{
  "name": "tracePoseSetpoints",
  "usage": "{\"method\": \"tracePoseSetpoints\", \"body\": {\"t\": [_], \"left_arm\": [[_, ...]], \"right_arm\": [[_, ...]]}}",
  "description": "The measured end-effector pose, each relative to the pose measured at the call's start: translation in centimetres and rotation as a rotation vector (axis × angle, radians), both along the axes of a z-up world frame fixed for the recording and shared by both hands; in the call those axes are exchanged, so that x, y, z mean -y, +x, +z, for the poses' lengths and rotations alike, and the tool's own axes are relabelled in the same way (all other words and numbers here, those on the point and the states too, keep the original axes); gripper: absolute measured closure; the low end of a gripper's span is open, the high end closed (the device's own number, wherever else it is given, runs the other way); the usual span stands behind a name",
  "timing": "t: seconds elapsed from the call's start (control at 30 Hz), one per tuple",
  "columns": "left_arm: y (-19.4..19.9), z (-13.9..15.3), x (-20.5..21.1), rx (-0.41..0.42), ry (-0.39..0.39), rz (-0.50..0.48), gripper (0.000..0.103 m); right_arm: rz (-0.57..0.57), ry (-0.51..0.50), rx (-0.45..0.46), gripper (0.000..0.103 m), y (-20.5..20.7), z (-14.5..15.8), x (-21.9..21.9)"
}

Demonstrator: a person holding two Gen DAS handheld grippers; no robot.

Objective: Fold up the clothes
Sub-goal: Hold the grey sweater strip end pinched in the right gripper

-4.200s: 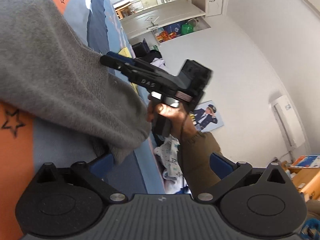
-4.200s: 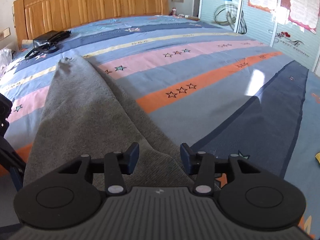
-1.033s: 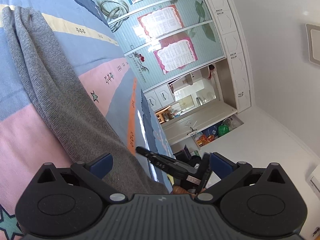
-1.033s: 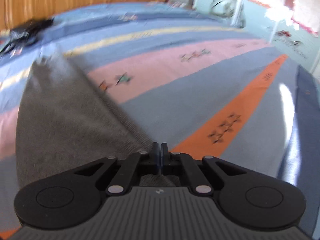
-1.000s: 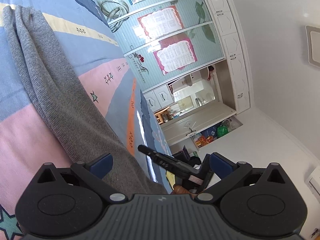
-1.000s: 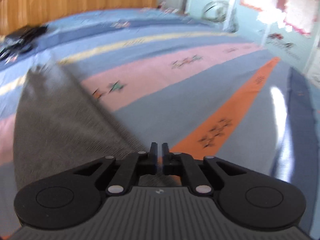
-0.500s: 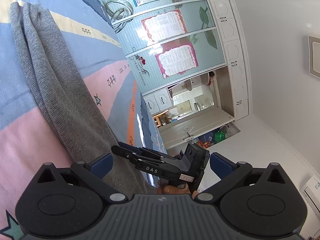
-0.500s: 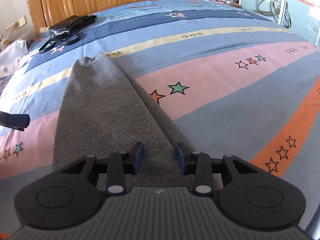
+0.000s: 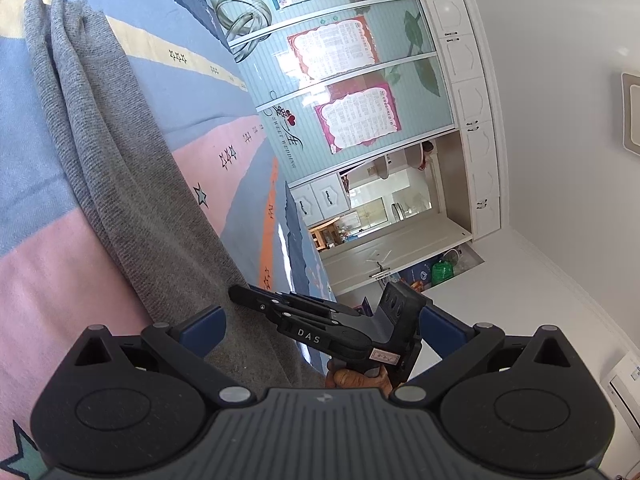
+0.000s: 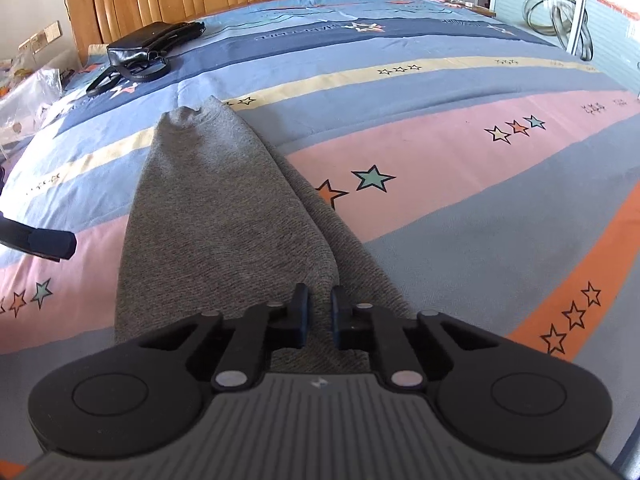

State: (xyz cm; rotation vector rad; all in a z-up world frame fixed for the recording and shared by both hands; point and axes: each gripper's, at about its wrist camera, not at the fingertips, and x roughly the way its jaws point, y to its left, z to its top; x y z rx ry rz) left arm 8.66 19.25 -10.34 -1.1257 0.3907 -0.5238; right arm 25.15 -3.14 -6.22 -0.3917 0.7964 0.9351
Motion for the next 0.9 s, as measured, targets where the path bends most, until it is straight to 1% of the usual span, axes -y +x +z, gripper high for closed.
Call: {"method": "tracePoseSetpoints", "body": {"t": [0.1, 0.27, 0.3, 0.33, 0.37, 0.43, 0.5, 0.53, 0.57, 0.63, 0.67, 0.7, 0.73, 0.77, 0.9], "left_arm": [[0.1, -0.1, 0.0, -0.006, -0.007, 0.0, 0.001], [-0.1, -0.2, -0.4, -0.002, -0.02, 0.003, 0.001], [-0.1, -0.2, -0.4, -0.002, -0.021, 0.003, 0.001], [-0.1, -0.2, -0.4, -0.002, -0.021, 0.003, 0.001], [-0.1, -0.2, -0.4, -0.002, -0.022, 0.003, 0.001], [-0.1, -0.1, -0.6, 0.001, -0.029, 0.007, 0.001], [-0.1, -0.2, -0.9, 0.005, -0.037, 0.013, 0.001], [-0.2, -0.2, -1.0, 0.006, -0.043, 0.016, 0.001], [-0.2, -0.2, -1.1, 0.006, -0.049, 0.016, 0.001], [-0.1, -0.3, -1.2, 0.006, -0.06, 0.017, 0.001], [-0.1, -0.2, -1.2, 0.008, -0.059, 0.017, 0.001], [-0.1, -0.2, -1.3, 0.01, -0.056, 0.015, 0.001], [-0.2, -0.1, -1.3, 0.012, -0.053, 0.013, 0.001], [-0.1, -0.1, -1.3, 0.014, -0.051, 0.01, 0.001], [0.0, 0.3, -1.3, 0.024, -0.033, -0.01, 0.001]], "right_arm": [[0.013, -0.092, 0.121, 0.093, -1.6, 0.1, -1.5], [0.05, -0.286, 0.403, 0.096, -4.6, 0.0, -4.3], [0.041, -0.303, 0.433, 0.096, -4.6, -0.1, -4.6], [0.018, -0.308, 0.432, 0.096, -4.1, -0.3, -4.8], [-0.004, -0.313, 0.428, 0.1, -3.6, -0.7, -5.0], [-0.033, -0.36, 0.449, 0.102, -2.8, -2.0, -5.4], [-0.074, -0.281, 0.352, 0.102, -1.8, -2.1, -4.9], [-0.092, -0.24, 0.342, 0.102, -1.7, -1.7, -4.4], [-0.124, -0.209, 0.356, 0.102, -1.6, -1.2, -3.8], [-0.164, -0.112, 0.33, 0.092, -1.4, 0.2, -2.7], [-0.157, -0.041, 0.263, 0.087, -0.9, 0.8, -2.1], [-0.141, 0.038, 0.174, 0.075, -0.3, 1.2, -1.6], [-0.128, 0.109, 0.098, 0.067, 0.2, 1.5, -1.3], [-0.113, 0.146, 0.045, 0.065, 0.7, 1.6, -1.3], [-0.067, 0.095, -0.002, 0.064, 1.3, 0.9, -2.3]]}}
